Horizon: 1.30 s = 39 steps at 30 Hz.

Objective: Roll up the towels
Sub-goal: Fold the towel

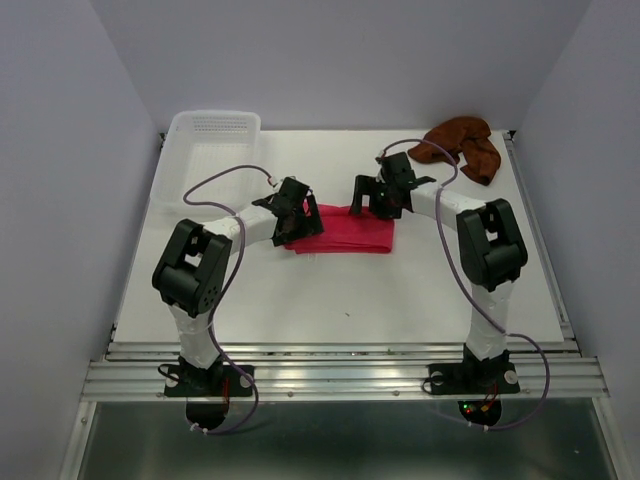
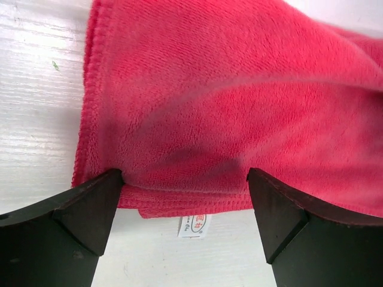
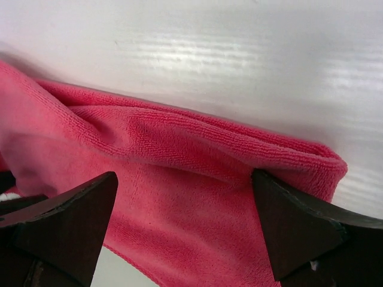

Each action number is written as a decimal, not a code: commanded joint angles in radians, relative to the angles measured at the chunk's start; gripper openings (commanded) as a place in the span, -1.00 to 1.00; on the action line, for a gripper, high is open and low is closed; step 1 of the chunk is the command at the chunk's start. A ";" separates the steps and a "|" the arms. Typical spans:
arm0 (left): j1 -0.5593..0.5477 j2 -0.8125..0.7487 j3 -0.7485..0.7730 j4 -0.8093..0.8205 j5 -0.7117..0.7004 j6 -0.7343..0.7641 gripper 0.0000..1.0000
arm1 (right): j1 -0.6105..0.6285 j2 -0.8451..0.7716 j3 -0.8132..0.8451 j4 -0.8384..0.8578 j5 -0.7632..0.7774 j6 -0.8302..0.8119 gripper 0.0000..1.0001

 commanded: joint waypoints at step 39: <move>-0.003 -0.153 0.253 -0.049 -0.057 0.163 0.98 | 0.503 -0.827 -0.584 0.225 0.308 -0.246 1.00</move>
